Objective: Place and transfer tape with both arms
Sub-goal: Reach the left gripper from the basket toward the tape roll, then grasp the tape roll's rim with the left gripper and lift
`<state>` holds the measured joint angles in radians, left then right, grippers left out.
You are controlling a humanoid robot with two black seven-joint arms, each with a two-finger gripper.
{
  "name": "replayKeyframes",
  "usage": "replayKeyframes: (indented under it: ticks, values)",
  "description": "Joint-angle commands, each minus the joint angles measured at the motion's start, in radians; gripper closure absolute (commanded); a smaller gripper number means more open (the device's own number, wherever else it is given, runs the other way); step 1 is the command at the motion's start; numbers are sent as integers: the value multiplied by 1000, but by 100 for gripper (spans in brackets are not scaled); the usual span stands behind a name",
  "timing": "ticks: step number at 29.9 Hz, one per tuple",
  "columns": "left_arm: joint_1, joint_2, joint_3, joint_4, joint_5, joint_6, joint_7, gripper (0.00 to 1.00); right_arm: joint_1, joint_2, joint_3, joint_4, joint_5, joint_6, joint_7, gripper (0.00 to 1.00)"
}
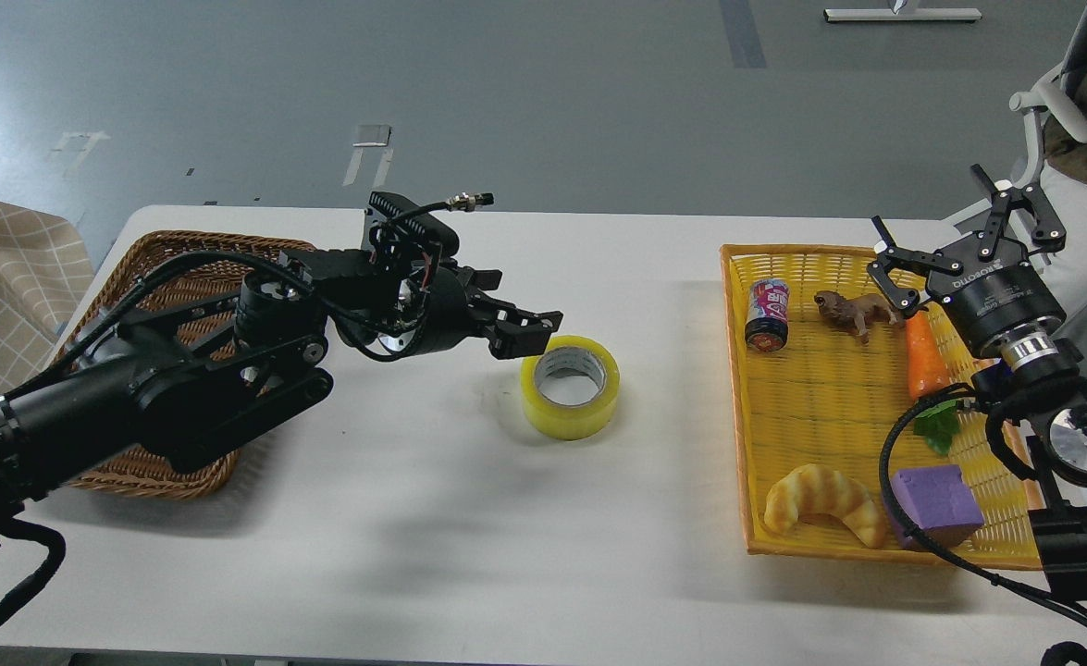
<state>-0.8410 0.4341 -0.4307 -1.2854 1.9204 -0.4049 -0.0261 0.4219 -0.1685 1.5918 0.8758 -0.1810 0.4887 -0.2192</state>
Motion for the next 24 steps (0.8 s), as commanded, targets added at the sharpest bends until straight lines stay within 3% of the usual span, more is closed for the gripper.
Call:
replayKeyframes:
  ticks: [1, 13, 24]
  values:
    - [-3, -29, 3, 0, -4, -41, 86, 2, 0, 0, 0, 0, 0, 0, 1, 1]
    - [-7, -144, 38, 78, -4, -81, 156, 2, -2, 0, 2, -9, 0, 0, 1, 1]
    - [-10, -221, 89, 231, -6, -80, 156, 2, -9, 0, 4, -9, 0, 0, 4, 1]
